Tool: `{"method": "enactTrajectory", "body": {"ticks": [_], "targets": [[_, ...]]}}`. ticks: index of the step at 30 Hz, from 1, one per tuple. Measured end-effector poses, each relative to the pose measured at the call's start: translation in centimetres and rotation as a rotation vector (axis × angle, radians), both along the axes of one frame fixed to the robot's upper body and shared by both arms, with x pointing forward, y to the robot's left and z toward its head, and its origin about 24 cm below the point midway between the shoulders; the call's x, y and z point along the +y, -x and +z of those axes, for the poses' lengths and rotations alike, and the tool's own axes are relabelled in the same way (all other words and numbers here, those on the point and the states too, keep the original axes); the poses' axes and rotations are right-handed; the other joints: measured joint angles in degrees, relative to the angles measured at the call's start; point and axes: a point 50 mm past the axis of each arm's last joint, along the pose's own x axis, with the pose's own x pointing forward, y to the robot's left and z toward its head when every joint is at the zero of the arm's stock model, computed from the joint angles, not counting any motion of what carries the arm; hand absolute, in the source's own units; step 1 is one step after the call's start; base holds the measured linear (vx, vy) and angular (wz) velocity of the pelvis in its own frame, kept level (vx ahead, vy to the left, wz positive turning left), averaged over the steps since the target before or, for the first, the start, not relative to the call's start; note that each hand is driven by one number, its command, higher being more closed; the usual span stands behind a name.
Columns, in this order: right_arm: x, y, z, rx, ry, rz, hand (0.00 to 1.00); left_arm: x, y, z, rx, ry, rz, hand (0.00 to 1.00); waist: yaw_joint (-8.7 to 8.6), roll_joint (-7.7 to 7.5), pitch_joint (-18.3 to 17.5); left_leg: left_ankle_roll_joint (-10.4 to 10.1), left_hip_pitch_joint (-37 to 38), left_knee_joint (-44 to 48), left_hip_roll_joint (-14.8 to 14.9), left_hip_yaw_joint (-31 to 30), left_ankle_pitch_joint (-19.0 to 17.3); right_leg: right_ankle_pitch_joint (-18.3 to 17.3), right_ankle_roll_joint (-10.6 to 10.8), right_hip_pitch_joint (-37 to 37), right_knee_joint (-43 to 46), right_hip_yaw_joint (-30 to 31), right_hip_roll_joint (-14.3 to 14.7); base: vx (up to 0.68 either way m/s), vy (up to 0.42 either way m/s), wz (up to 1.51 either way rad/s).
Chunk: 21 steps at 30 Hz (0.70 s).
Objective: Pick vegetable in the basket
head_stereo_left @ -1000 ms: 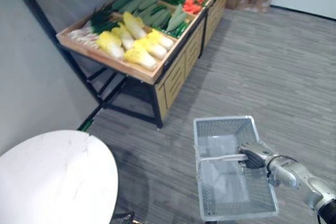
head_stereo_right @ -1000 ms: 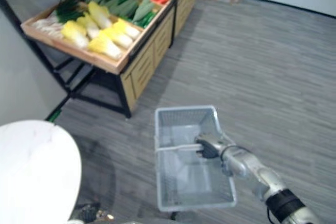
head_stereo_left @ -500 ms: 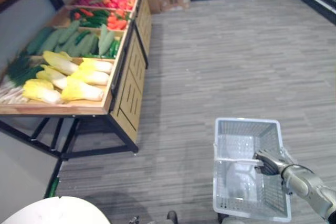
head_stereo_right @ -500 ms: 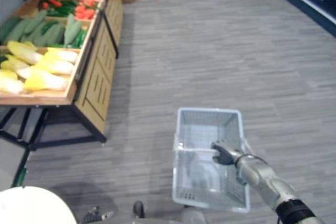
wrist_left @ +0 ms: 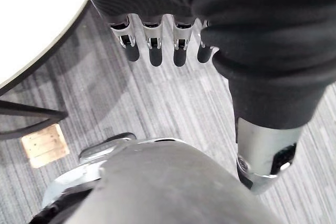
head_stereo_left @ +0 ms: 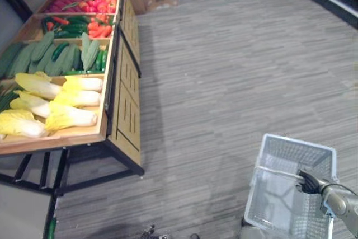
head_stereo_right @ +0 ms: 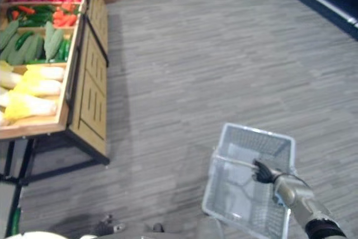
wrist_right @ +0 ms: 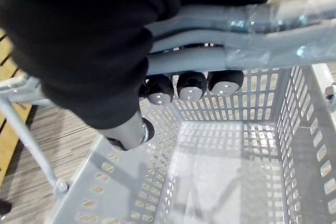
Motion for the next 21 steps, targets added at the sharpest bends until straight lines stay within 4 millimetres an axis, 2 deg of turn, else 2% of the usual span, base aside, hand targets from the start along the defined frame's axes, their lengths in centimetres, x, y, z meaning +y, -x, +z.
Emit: {"method": "enactTrajectory", "body": {"ticks": [1, 2, 3, 4, 6, 7, 8, 10, 12, 13, 14, 15, 16, 17, 18, 20, 21], "targets": [[-0.3, 0.1, 0.0, -0.009, -0.001, -0.031, 1.0, 0.2, 0.1, 0.0, 0.006, -0.006, -0.003, 0.0, -0.62, -0.2, 0.1, 0.9, 1.3, -0.1, -0.7, 0.1, -0.4, 0.8, -1.3, -1.8, 5.7, -0.3, -0.6, 0.02, 0.134, 0.13], [-0.7, 0.4, -0.2, -0.008, -0.002, -0.06, 1.0, 0.4, 0.4, 0.0, 0.016, -0.01, -0.001, 0.0, -1.0, -1.23, 0.5, 1.5, 2.6, -0.2, -1.4, 0.1, -0.6, 2.3, -3.2, -3.5, 10.4, -1.1, -1.4, 0.04, 0.14, 0.13], [-1.0, 0.7, -0.5, -0.009, -0.009, -0.091, 1.0, 0.6, 0.5, 0.0, 0.017, -0.015, -0.001, 0.0, -1.46, -0.8, 0.6, 2.3, 4.0, -0.9, -2.2, 0.0, -0.8, 1.8, -4.0, -5.2, 14.5, -3.3, -2.9, 0.09, 0.138, 0.11], [-1.1, 0.9, -0.8, -0.01, -0.018, -0.123, 1.0, 0.8, 0.8, 0.0, 0.028, -0.02, 0.002, 0.0, -1.89, -1.39, 0.6, 3.2, 5.7, -2.2, -2.9, -0.8, -0.8, -0.1, -6.1, -5.7, 15.8, -6.2, -3.9, 0.16, 0.124, 0.15], [-1.3, 1.4, -1.5, 0.004, -0.036, -0.167, 1.0, 0.9, 0.6, 0.0, 0.024, -0.023, 0.003, 0.0, -2.22, -0.67, 0.7, 3.4, 6.4, -3.4, -2.7, -1.7, -0.7, -3.1, -5.9, -6.2, 12.6, -10.1, -3.5, 0.23, 0.106, 0.23], [-1.4, 1.4, -1.5, 0.004, -0.04, -0.175, 1.0, 0.9, 0.3, 0.1, 0.016, -0.023, 0.002, 0.0, -2.22, -0.32, 1.2, 3.5, 6.7, -3.8, -2.5, -1.9, -0.5, -3.4, -6.2, -6.6, 9.7, -11.8, -2.9, 0.26, 0.056, 0.32], [-1.5, 1.4, -1.6, 0.001, -0.046, -0.194, 1.0, 0.9, 0.0, 0.1, 0.008, -0.023, 0.002, 0.0, -2.35, 0.27, 1.8, 3.5, 7.3, -4.5, -2.2, -2.8, -0.5, -3.4, -6.1, -6.6, 4.4, -13.3, -2.1, 0.3, 0.01, 0.4], [-2.3, 1.9, -1.7, 0.002, -0.049, -0.252, 1.0, 0.8, -0.6, 0.2, -0.009, -0.022, 0.002, 0.0, -2.39, 0.78, 2.4, 3.1, 8.6, -6.0, -1.6, -4.3, -0.4, -2.1, -4.3, -6.6, -5.6, -14.0, -1.0, 0.34, -0.051, 0.52], [-3.1, 2.3, -1.6, -0.003, -0.052, -0.301, 1.0, 0.8, -1.0, 0.4, -0.028, -0.022, 0.011, 0.0, -2.54, 0.5, 2.8, 1.3, 10.6, -7.6, -1.1, -6.3, -0.8, -0.5, -2.5, -6.3, -15.1, -13.6, -1.2, 0.36, -0.141, 0.56], [-3.2, 2.6, -1.8, -0.01, -0.068, -0.338, 1.0, 0.9, -1.0, 0.4, -0.031, -0.024, 0.015, 0.0, -2.33, -0.06, 3.1, -0.5, 12.6, -8.2, -0.9, -7.1, -1.4, 0.9, -2.0, -5.5, -19.6, -13.4, -1.8, 0.52, -0.304, 0.7], [-3.0, 3.2, -2.4, -0.011, -0.099, -0.374, 1.0, 1.5, -0.7, 0.5, -0.03, -0.037, 0.036, 0.0, -2.39, -2.8, 3.4, -3.0, 14.7, -8.2, -1.0, -8.6, -2.9, 2.3, -2.4, -5.1, -20.4, -13.3, -3.2, 0.53, -0.347, 0.68], [-3.0, 3.3, -2.5, -0.015, -0.109, -0.391, 1.0, 1.7, -0.6, 0.5, -0.027, -0.039, 0.047, 0.0, -2.54, -3.08, 3.5, -4.1, 15.4, -8.2, -0.5, -9.4, -3.6, 6.2, -2.5, -5.6, -18.4, -13.3, -3.2, 0.54, -0.401, 0.63], [-3.1, 3.4, -2.5, -0.032, -0.125, -0.422, 1.0, 1.1, -0.5, 0.3, -0.021, -0.022, 0.054, 0.0, -2.38, -1.91, 2.9, -4.6, 15.5, -7.5, 1.6, -10.0, -3.8, 6.9, -4.2, -7.3, -14.2, -15.0, -2.1, 0.48, -0.342, 0.3], [-3.2, 3.1, -2.3, -0.046, -0.135, -0.43, 1.0, 0.4, -0.5, 0.2, -0.024, -0.006, 0.056, 0.0, -2.33, -0.8, 2.7, -5.3, 14.2, -5.9, 3.1, -10.6, -3.1, 5.2, -5.4, -7.9, -12.9, -16.0, -1.0, 0.47, -0.329, 0.2], [-3.2, 2.9, -2.1, -0.055, -0.139, -0.43, 1.0, 0.2, -0.6, 0.2, -0.026, 0.002, 0.058, 0.0, -2.31, -0.48, 2.7, -6.1, 13.5, -4.9, 3.7, -11.0, -2.2, 4.4, -6.2, -8.1, -12.3, -16.4, -0.5, 0.48, -0.325, 0.03], [-3.7, 2.1, -1.2, -0.122, -0.143, -0.456, 1.0, -0.1, -0.6, 0.1, -0.026, 0.012, 0.076, 0.0, -2.39, 0.21, 2.3, -6.6, 11.2, 0.5, 4.6, -12.5, 2.3, 1.7, -8.5, -7.5, -9.6, -18.0, 0.5, 0.45, -0.305, 0.08], [-4.0, 2.2, -1.0, -0.138, -0.141, -0.471, 1.0, -0.1, -0.6, 0.1, -0.029, 0.014, 0.089, 0.0, -2.36, 0.22, 2.3, -6.9, 10.7, 2.4, 4.7, -12.8, 3.7, 0.8, -8.8, -6.9, -9.2, -18.3, 0.5, 0.41, -0.263, 0.18]]}}
